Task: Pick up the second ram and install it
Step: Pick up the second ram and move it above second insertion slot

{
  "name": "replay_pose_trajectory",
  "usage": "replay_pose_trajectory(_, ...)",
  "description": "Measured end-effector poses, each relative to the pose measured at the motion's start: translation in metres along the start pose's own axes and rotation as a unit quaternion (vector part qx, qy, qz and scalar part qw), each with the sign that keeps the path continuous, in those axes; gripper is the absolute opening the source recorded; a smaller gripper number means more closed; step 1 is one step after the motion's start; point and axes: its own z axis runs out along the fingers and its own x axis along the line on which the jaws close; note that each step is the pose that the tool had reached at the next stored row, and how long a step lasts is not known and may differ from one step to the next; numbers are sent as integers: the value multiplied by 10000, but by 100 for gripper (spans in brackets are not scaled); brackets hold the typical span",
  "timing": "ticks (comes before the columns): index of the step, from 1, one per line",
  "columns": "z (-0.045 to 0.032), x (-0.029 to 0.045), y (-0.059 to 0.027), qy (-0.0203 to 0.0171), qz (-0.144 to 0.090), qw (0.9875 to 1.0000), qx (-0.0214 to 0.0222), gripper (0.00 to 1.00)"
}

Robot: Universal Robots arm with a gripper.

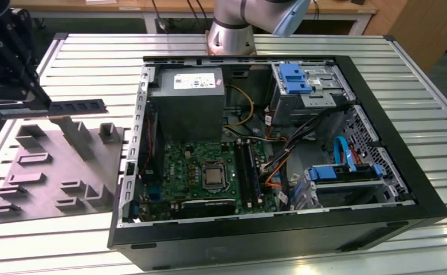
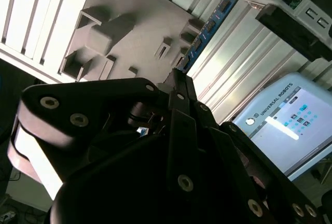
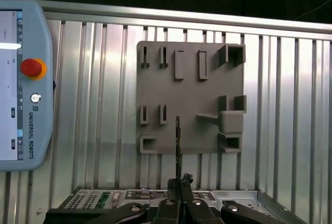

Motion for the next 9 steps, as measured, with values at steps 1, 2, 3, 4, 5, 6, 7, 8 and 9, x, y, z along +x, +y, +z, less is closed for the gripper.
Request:
replay_pose_trajectory(1, 1, 1, -27, 0, 0, 10000, 0, 11)
replay_pose_trajectory(2, 2, 2, -56, 0, 0, 10000, 0, 11)
replay_pose_trajectory(3, 4, 3, -86, 0, 1, 10000, 0, 11)
replay_pose_trajectory(4, 6, 4, -115, 0, 1, 10000, 0, 11)
replay_pose_trajectory(5, 7, 5, -144, 0, 2, 10000, 0, 11)
replay_pose_trajectory(6, 8, 6, -172, 0, 2, 10000, 0, 11)
replay_pose_trajectory(7, 9, 7, -201, 0, 2, 10000, 0, 11)
replay_pose_trajectory(8, 10, 8, -229, 0, 3, 10000, 0, 11)
replay_pose_trajectory(9, 11, 9, -253, 0, 2, 10000, 0, 11)
